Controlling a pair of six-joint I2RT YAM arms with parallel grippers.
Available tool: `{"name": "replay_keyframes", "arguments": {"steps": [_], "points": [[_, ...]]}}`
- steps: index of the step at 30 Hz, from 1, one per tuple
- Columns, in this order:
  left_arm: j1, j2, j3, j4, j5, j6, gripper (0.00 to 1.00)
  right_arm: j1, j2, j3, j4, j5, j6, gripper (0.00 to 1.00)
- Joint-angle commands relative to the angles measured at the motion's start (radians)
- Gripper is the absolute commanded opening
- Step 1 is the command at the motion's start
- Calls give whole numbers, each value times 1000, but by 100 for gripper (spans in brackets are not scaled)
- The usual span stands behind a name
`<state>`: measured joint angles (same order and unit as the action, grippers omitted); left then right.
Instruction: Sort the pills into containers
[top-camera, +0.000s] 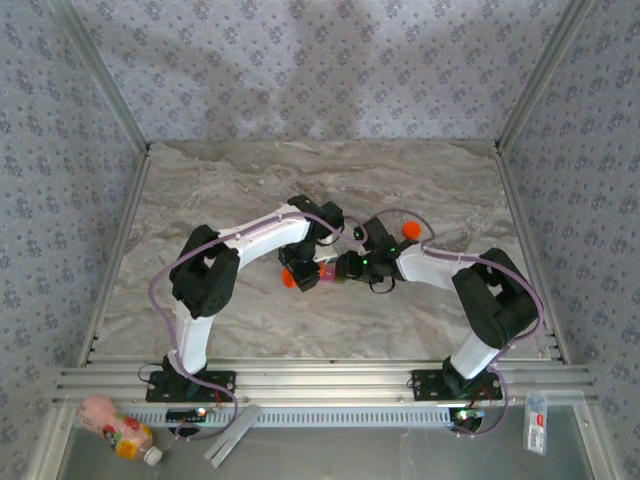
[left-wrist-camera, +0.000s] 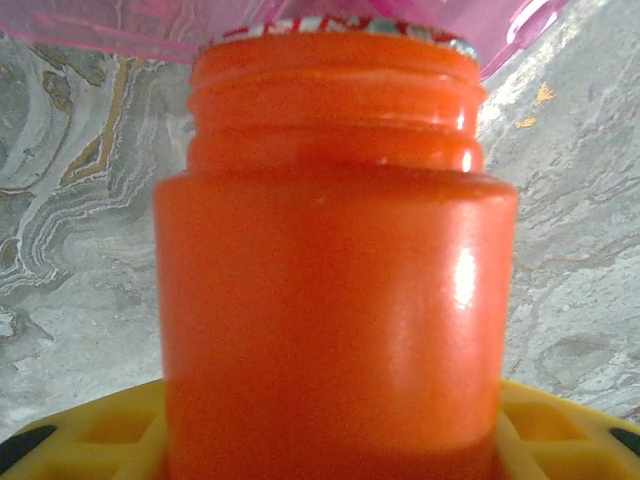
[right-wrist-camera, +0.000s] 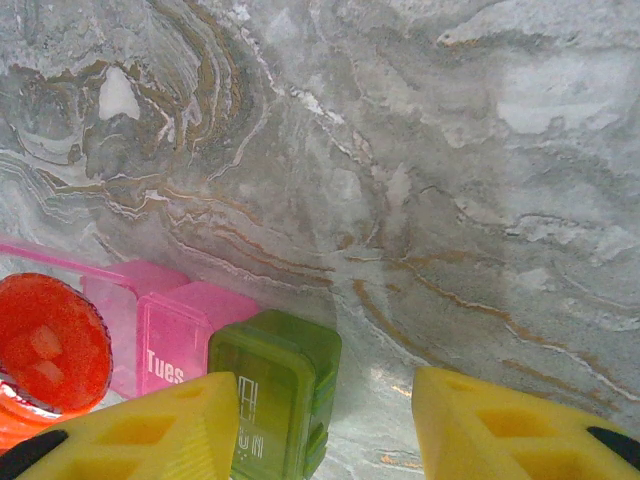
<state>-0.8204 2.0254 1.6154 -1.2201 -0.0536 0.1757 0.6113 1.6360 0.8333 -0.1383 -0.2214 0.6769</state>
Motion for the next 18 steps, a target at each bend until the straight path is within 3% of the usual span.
{"name": "replay_keyframes", "arguments": {"steps": [1, 18], "points": [[-20, 13, 26, -42, -13, 34, 0, 12, -5, -10, -17, -1, 15, 51], [-26, 21, 30, -50, 3, 42, 0, 14, 2, 3, -19, -5, 12, 51]]}}
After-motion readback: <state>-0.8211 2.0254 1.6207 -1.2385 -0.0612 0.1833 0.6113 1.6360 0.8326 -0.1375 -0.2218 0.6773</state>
